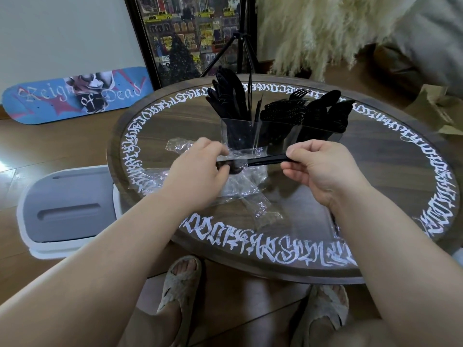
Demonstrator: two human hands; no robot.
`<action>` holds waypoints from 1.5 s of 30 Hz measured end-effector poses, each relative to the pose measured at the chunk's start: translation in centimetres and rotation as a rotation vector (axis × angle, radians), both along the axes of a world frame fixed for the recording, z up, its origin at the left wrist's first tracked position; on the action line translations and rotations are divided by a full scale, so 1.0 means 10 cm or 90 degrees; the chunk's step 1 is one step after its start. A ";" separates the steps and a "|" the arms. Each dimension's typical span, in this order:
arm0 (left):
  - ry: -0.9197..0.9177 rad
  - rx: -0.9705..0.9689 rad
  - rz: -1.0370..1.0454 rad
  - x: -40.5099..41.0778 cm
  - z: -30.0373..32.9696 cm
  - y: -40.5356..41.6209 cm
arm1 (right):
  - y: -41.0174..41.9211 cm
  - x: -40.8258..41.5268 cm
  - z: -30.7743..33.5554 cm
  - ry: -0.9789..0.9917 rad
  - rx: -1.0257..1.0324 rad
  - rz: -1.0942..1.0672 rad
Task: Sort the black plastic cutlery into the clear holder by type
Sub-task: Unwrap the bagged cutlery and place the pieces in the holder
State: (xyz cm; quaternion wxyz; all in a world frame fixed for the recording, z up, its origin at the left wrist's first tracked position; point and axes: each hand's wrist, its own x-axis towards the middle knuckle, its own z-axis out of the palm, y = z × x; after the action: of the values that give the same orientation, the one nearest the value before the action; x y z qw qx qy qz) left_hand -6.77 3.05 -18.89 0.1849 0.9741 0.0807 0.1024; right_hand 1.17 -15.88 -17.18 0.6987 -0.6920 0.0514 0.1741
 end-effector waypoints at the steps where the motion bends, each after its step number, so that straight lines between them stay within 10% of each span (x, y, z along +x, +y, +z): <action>1: 0.036 0.003 -0.019 0.01 -0.03 -0.01 | -0.02 0.01 0.00 -0.002 0.001 -0.007; 19: 0.218 0.069 -0.098 0.06 -0.26 -0.17 | -0.40 0.06 0.11 -0.075 0.023 -0.160; 34: -0.087 -0.528 0.123 0.14 0.11 -0.36 | -0.28 -0.06 0.10 -0.004 -0.027 0.153; 45: -0.073 -0.472 0.072 0.10 0.10 -0.33 | -0.03 -0.14 0.05 -0.147 -0.294 0.319</action>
State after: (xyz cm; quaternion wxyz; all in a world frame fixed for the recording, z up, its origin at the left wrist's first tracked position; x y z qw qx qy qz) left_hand -5.78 -0.23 -17.89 0.5230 0.8278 0.1554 0.1308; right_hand -0.22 -16.20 -16.64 0.4611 -0.8377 -0.1610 0.2444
